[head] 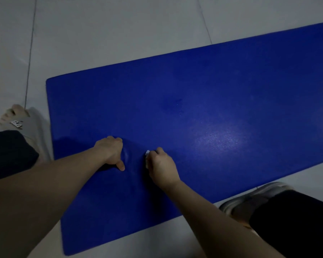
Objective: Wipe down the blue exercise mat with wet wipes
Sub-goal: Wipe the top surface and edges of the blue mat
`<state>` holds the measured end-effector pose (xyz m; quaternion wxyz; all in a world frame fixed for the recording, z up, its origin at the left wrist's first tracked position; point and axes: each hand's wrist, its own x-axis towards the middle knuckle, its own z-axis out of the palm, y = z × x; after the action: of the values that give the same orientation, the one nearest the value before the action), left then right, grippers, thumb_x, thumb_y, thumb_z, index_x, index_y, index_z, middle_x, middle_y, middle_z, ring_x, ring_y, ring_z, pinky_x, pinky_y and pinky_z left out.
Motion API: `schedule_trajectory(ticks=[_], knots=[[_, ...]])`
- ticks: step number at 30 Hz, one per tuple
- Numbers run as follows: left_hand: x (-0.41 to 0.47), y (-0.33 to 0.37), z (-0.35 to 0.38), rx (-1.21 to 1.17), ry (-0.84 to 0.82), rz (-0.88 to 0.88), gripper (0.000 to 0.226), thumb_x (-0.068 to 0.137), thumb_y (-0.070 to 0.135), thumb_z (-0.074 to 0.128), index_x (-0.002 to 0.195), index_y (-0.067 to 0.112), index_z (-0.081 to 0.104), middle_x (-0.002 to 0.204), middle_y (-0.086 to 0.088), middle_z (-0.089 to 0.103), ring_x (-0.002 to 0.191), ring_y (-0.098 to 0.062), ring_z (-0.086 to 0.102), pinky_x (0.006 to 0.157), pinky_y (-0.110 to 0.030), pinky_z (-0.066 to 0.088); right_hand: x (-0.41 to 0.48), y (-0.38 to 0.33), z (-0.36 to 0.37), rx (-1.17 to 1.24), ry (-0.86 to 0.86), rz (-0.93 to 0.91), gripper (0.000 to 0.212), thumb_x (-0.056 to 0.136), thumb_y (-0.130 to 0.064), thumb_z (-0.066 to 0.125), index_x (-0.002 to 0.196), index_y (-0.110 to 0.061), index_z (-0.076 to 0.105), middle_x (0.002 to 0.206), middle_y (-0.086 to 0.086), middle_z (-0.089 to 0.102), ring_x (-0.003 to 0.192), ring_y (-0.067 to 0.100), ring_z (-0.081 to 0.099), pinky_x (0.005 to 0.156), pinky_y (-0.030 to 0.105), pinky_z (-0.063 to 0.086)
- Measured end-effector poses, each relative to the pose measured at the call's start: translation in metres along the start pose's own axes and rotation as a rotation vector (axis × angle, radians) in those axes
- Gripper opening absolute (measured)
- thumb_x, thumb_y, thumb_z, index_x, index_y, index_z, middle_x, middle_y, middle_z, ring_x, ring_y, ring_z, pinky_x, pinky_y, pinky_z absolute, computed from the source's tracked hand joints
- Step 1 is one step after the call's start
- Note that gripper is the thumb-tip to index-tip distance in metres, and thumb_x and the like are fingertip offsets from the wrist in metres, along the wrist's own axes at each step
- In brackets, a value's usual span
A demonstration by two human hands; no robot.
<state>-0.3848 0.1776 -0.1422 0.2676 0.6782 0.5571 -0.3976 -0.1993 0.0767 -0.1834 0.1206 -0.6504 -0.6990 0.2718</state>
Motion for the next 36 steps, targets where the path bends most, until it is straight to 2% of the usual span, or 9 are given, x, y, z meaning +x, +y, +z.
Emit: schedule_trajectory(ticks=[3, 5, 9, 13, 18, 23, 28, 34, 36], knots=[[0.0, 0.0, 0.0, -0.016, -0.006, -0.004, 0.096, 0.064, 0.063, 0.086, 0.137, 0.017, 0.042, 0.132, -0.005, 0.047, 0.102, -0.017, 0.045, 0.091, -0.036, 0.052, 0.012, 0.027, -0.023, -0.008, 0.074, 0.128, 0.019, 0.102, -0.022, 0.052, 0.091, -0.01, 0.062, 0.091, 0.011, 0.054, 0.065, 0.034, 0.055, 0.058, 0.035, 0.04], [-0.001, 0.001, -0.001, -0.023, -0.01, -0.006, 0.096, 0.065, 0.062, 0.086, 0.137, 0.017, 0.042, 0.132, -0.004, 0.047, 0.101, -0.017, 0.045, 0.091, -0.035, 0.052, 0.021, 0.055, -0.043, 0.016, 0.129, 0.263, 0.013, 0.098, -0.019, 0.055, 0.093, -0.012, 0.065, 0.097, 0.012, 0.057, 0.072, 0.037, 0.061, 0.066, 0.037, 0.049], [0.0, 0.0, -0.001, -0.031, -0.008, 0.002, 0.096, 0.065, 0.062, 0.086, 0.138, 0.017, 0.042, 0.133, -0.005, 0.047, 0.104, -0.018, 0.047, 0.09, -0.035, 0.052, 0.032, 0.11, -0.087, 0.088, 0.26, 0.493, 0.028, 0.092, -0.011, 0.052, 0.073, -0.029, 0.058, 0.106, 0.006, 0.06, 0.078, 0.022, 0.064, 0.086, 0.039, 0.054], [0.001, -0.001, 0.0, -0.032, -0.001, 0.006, 0.095, 0.064, 0.063, 0.086, 0.135, 0.017, 0.043, 0.129, -0.004, 0.048, 0.1, -0.017, 0.046, 0.086, -0.034, 0.051, 0.038, 0.118, -0.096, 0.078, 0.308, 0.63, 0.018, 0.094, -0.006, 0.05, 0.09, -0.014, 0.066, 0.111, 0.008, 0.058, 0.077, 0.016, 0.055, 0.074, 0.03, 0.048], [0.001, 0.0, -0.001, -0.022, -0.003, 0.011, 0.093, 0.063, 0.063, 0.087, 0.133, 0.017, 0.045, 0.128, -0.005, 0.049, 0.104, -0.018, 0.049, 0.09, -0.035, 0.052, 0.036, 0.069, -0.061, 0.094, 0.254, 0.518, 0.016, 0.092, -0.005, 0.053, 0.102, -0.012, 0.064, 0.11, 0.007, 0.057, 0.08, 0.024, 0.062, 0.078, 0.037, 0.054], [0.001, 0.001, -0.002, -0.02, -0.007, 0.01, 0.092, 0.063, 0.062, 0.087, 0.132, 0.016, 0.046, 0.127, -0.005, 0.049, 0.105, -0.019, 0.05, 0.089, -0.035, 0.053, 0.034, 0.01, -0.02, 0.097, 0.097, 0.298, 0.018, 0.098, -0.014, 0.05, 0.109, -0.011, 0.064, 0.111, 0.008, 0.055, 0.081, 0.026, 0.06, 0.069, 0.03, 0.042], [0.001, 0.002, -0.003, -0.023, -0.017, 0.002, 0.091, 0.064, 0.06, 0.087, 0.132, 0.016, 0.045, 0.131, -0.007, 0.049, 0.107, -0.021, 0.051, 0.09, -0.036, 0.051, 0.027, -0.024, 0.008, 0.085, -0.026, 0.102, 0.011, 0.101, -0.016, 0.052, 0.093, -0.014, 0.059, 0.095, 0.003, 0.051, 0.067, 0.017, 0.048, 0.061, 0.03, 0.043], [0.0, 0.003, -0.002, -0.036, -0.019, -0.002, 0.095, 0.065, 0.06, 0.088, 0.136, 0.016, 0.043, 0.131, -0.006, 0.047, 0.108, -0.02, 0.05, 0.09, -0.034, 0.051, 0.046, 0.018, -0.019, 0.082, 0.069, 0.174, 0.016, 0.097, -0.018, 0.055, 0.107, -0.011, 0.066, 0.105, 0.009, 0.059, 0.082, 0.03, 0.062, 0.07, 0.033, 0.047], [0.0, 0.003, -0.002, -0.036, -0.023, -0.003, 0.095, 0.065, 0.06, 0.087, 0.136, 0.016, 0.043, 0.131, -0.006, 0.047, 0.111, -0.021, 0.052, 0.092, -0.036, 0.052, 0.053, 0.046, -0.035, 0.107, 0.125, 0.263, 0.013, 0.093, -0.017, 0.056, 0.099, -0.018, 0.067, 0.105, 0.008, 0.061, 0.083, 0.028, 0.064, 0.077, 0.035, 0.053]])
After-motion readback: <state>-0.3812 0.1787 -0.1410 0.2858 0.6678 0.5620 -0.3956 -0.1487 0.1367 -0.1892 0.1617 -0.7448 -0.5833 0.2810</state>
